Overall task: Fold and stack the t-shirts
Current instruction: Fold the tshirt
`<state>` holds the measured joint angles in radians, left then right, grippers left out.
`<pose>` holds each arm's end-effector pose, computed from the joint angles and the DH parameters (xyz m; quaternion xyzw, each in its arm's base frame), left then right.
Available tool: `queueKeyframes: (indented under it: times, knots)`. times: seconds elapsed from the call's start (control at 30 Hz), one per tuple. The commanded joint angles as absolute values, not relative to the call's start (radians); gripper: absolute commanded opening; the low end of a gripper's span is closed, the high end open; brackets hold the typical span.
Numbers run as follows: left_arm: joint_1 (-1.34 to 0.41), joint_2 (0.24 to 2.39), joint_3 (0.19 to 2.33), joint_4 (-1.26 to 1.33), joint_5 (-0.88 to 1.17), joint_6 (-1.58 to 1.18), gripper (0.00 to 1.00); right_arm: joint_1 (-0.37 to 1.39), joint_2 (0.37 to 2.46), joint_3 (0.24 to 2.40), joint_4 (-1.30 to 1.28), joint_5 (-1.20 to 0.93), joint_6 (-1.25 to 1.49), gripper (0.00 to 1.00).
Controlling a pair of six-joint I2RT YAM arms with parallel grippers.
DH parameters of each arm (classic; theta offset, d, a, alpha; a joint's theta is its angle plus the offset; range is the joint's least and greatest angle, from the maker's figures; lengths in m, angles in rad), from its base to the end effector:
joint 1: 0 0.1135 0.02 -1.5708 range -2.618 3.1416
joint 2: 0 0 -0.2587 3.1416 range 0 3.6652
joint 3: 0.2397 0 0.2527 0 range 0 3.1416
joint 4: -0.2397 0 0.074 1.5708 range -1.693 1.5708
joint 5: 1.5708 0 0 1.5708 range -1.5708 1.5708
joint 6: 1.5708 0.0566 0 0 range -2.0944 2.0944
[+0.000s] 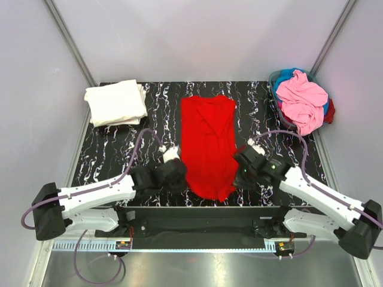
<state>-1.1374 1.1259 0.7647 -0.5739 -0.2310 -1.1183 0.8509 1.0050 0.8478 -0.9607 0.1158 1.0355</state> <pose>0.1109 -0.2089 0.2125 -0.0270 0.9439 -0.2336 0.2320 0.1303 0.1386 0.2356 0.1026 0.9675 0.1483 0.1773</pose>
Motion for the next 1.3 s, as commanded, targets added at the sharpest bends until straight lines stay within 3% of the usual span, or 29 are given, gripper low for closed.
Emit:
queueKeyframes:
  times: [0.0, 0.47, 1.13, 1.27]
  knots:
    - [-1.037, 1.118, 0.839, -0.592, -0.209, -0.987, 0.0, 0.764, 1.101, 0.946, -0.928, 0.173, 0.902, 0.0]
    - [-0.709, 1.393, 1.135, -0.623, -0.038, -0.71, 0.0, 0.466, 1.471, 1.314, -0.89, 0.092, 0.603, 0.0]
    - [-0.534, 1.816, 1.457, -0.653, 0.127, -0.512, 0.0, 0.362, 1.785, 1.503, -0.825, 0.035, 0.522, 0.0]
    - [-0.519, 1.914, 1.519, -0.676, 0.13, -0.497, 0.04, 0.344, 1.873, 1.546, -0.819, 0.025, 0.509, 0.0]
